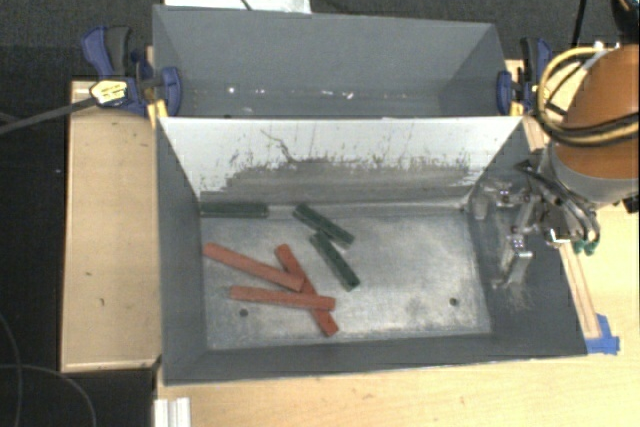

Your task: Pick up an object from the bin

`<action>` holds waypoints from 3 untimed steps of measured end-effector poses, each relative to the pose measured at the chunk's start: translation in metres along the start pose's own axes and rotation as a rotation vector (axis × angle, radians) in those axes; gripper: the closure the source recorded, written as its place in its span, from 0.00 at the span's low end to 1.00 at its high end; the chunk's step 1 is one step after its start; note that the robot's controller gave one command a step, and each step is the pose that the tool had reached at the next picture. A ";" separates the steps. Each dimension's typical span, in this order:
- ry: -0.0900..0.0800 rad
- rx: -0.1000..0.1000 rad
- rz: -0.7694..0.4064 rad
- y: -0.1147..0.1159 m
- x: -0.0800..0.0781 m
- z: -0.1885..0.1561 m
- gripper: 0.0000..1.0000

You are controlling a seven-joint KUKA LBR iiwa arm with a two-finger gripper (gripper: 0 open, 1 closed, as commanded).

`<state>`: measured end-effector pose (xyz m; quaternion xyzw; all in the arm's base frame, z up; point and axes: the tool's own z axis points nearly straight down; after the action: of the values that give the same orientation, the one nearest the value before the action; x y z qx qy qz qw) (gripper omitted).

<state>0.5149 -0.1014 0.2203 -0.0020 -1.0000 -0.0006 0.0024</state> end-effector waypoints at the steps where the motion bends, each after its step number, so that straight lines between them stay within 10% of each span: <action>1: 0.000 -0.001 -0.246 0.053 -0.007 0.151 0.00; 2: -0.013 0.007 -0.338 -0.028 -0.054 0.139 0.00; 3: -0.016 0.002 -0.415 0.034 -0.064 0.070 0.00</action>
Offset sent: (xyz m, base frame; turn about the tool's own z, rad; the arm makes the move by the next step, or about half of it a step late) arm 0.0081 0.0513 -0.1480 -0.2470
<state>0.5786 -0.0672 0.1505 0.2043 -0.9789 -0.0001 -0.0056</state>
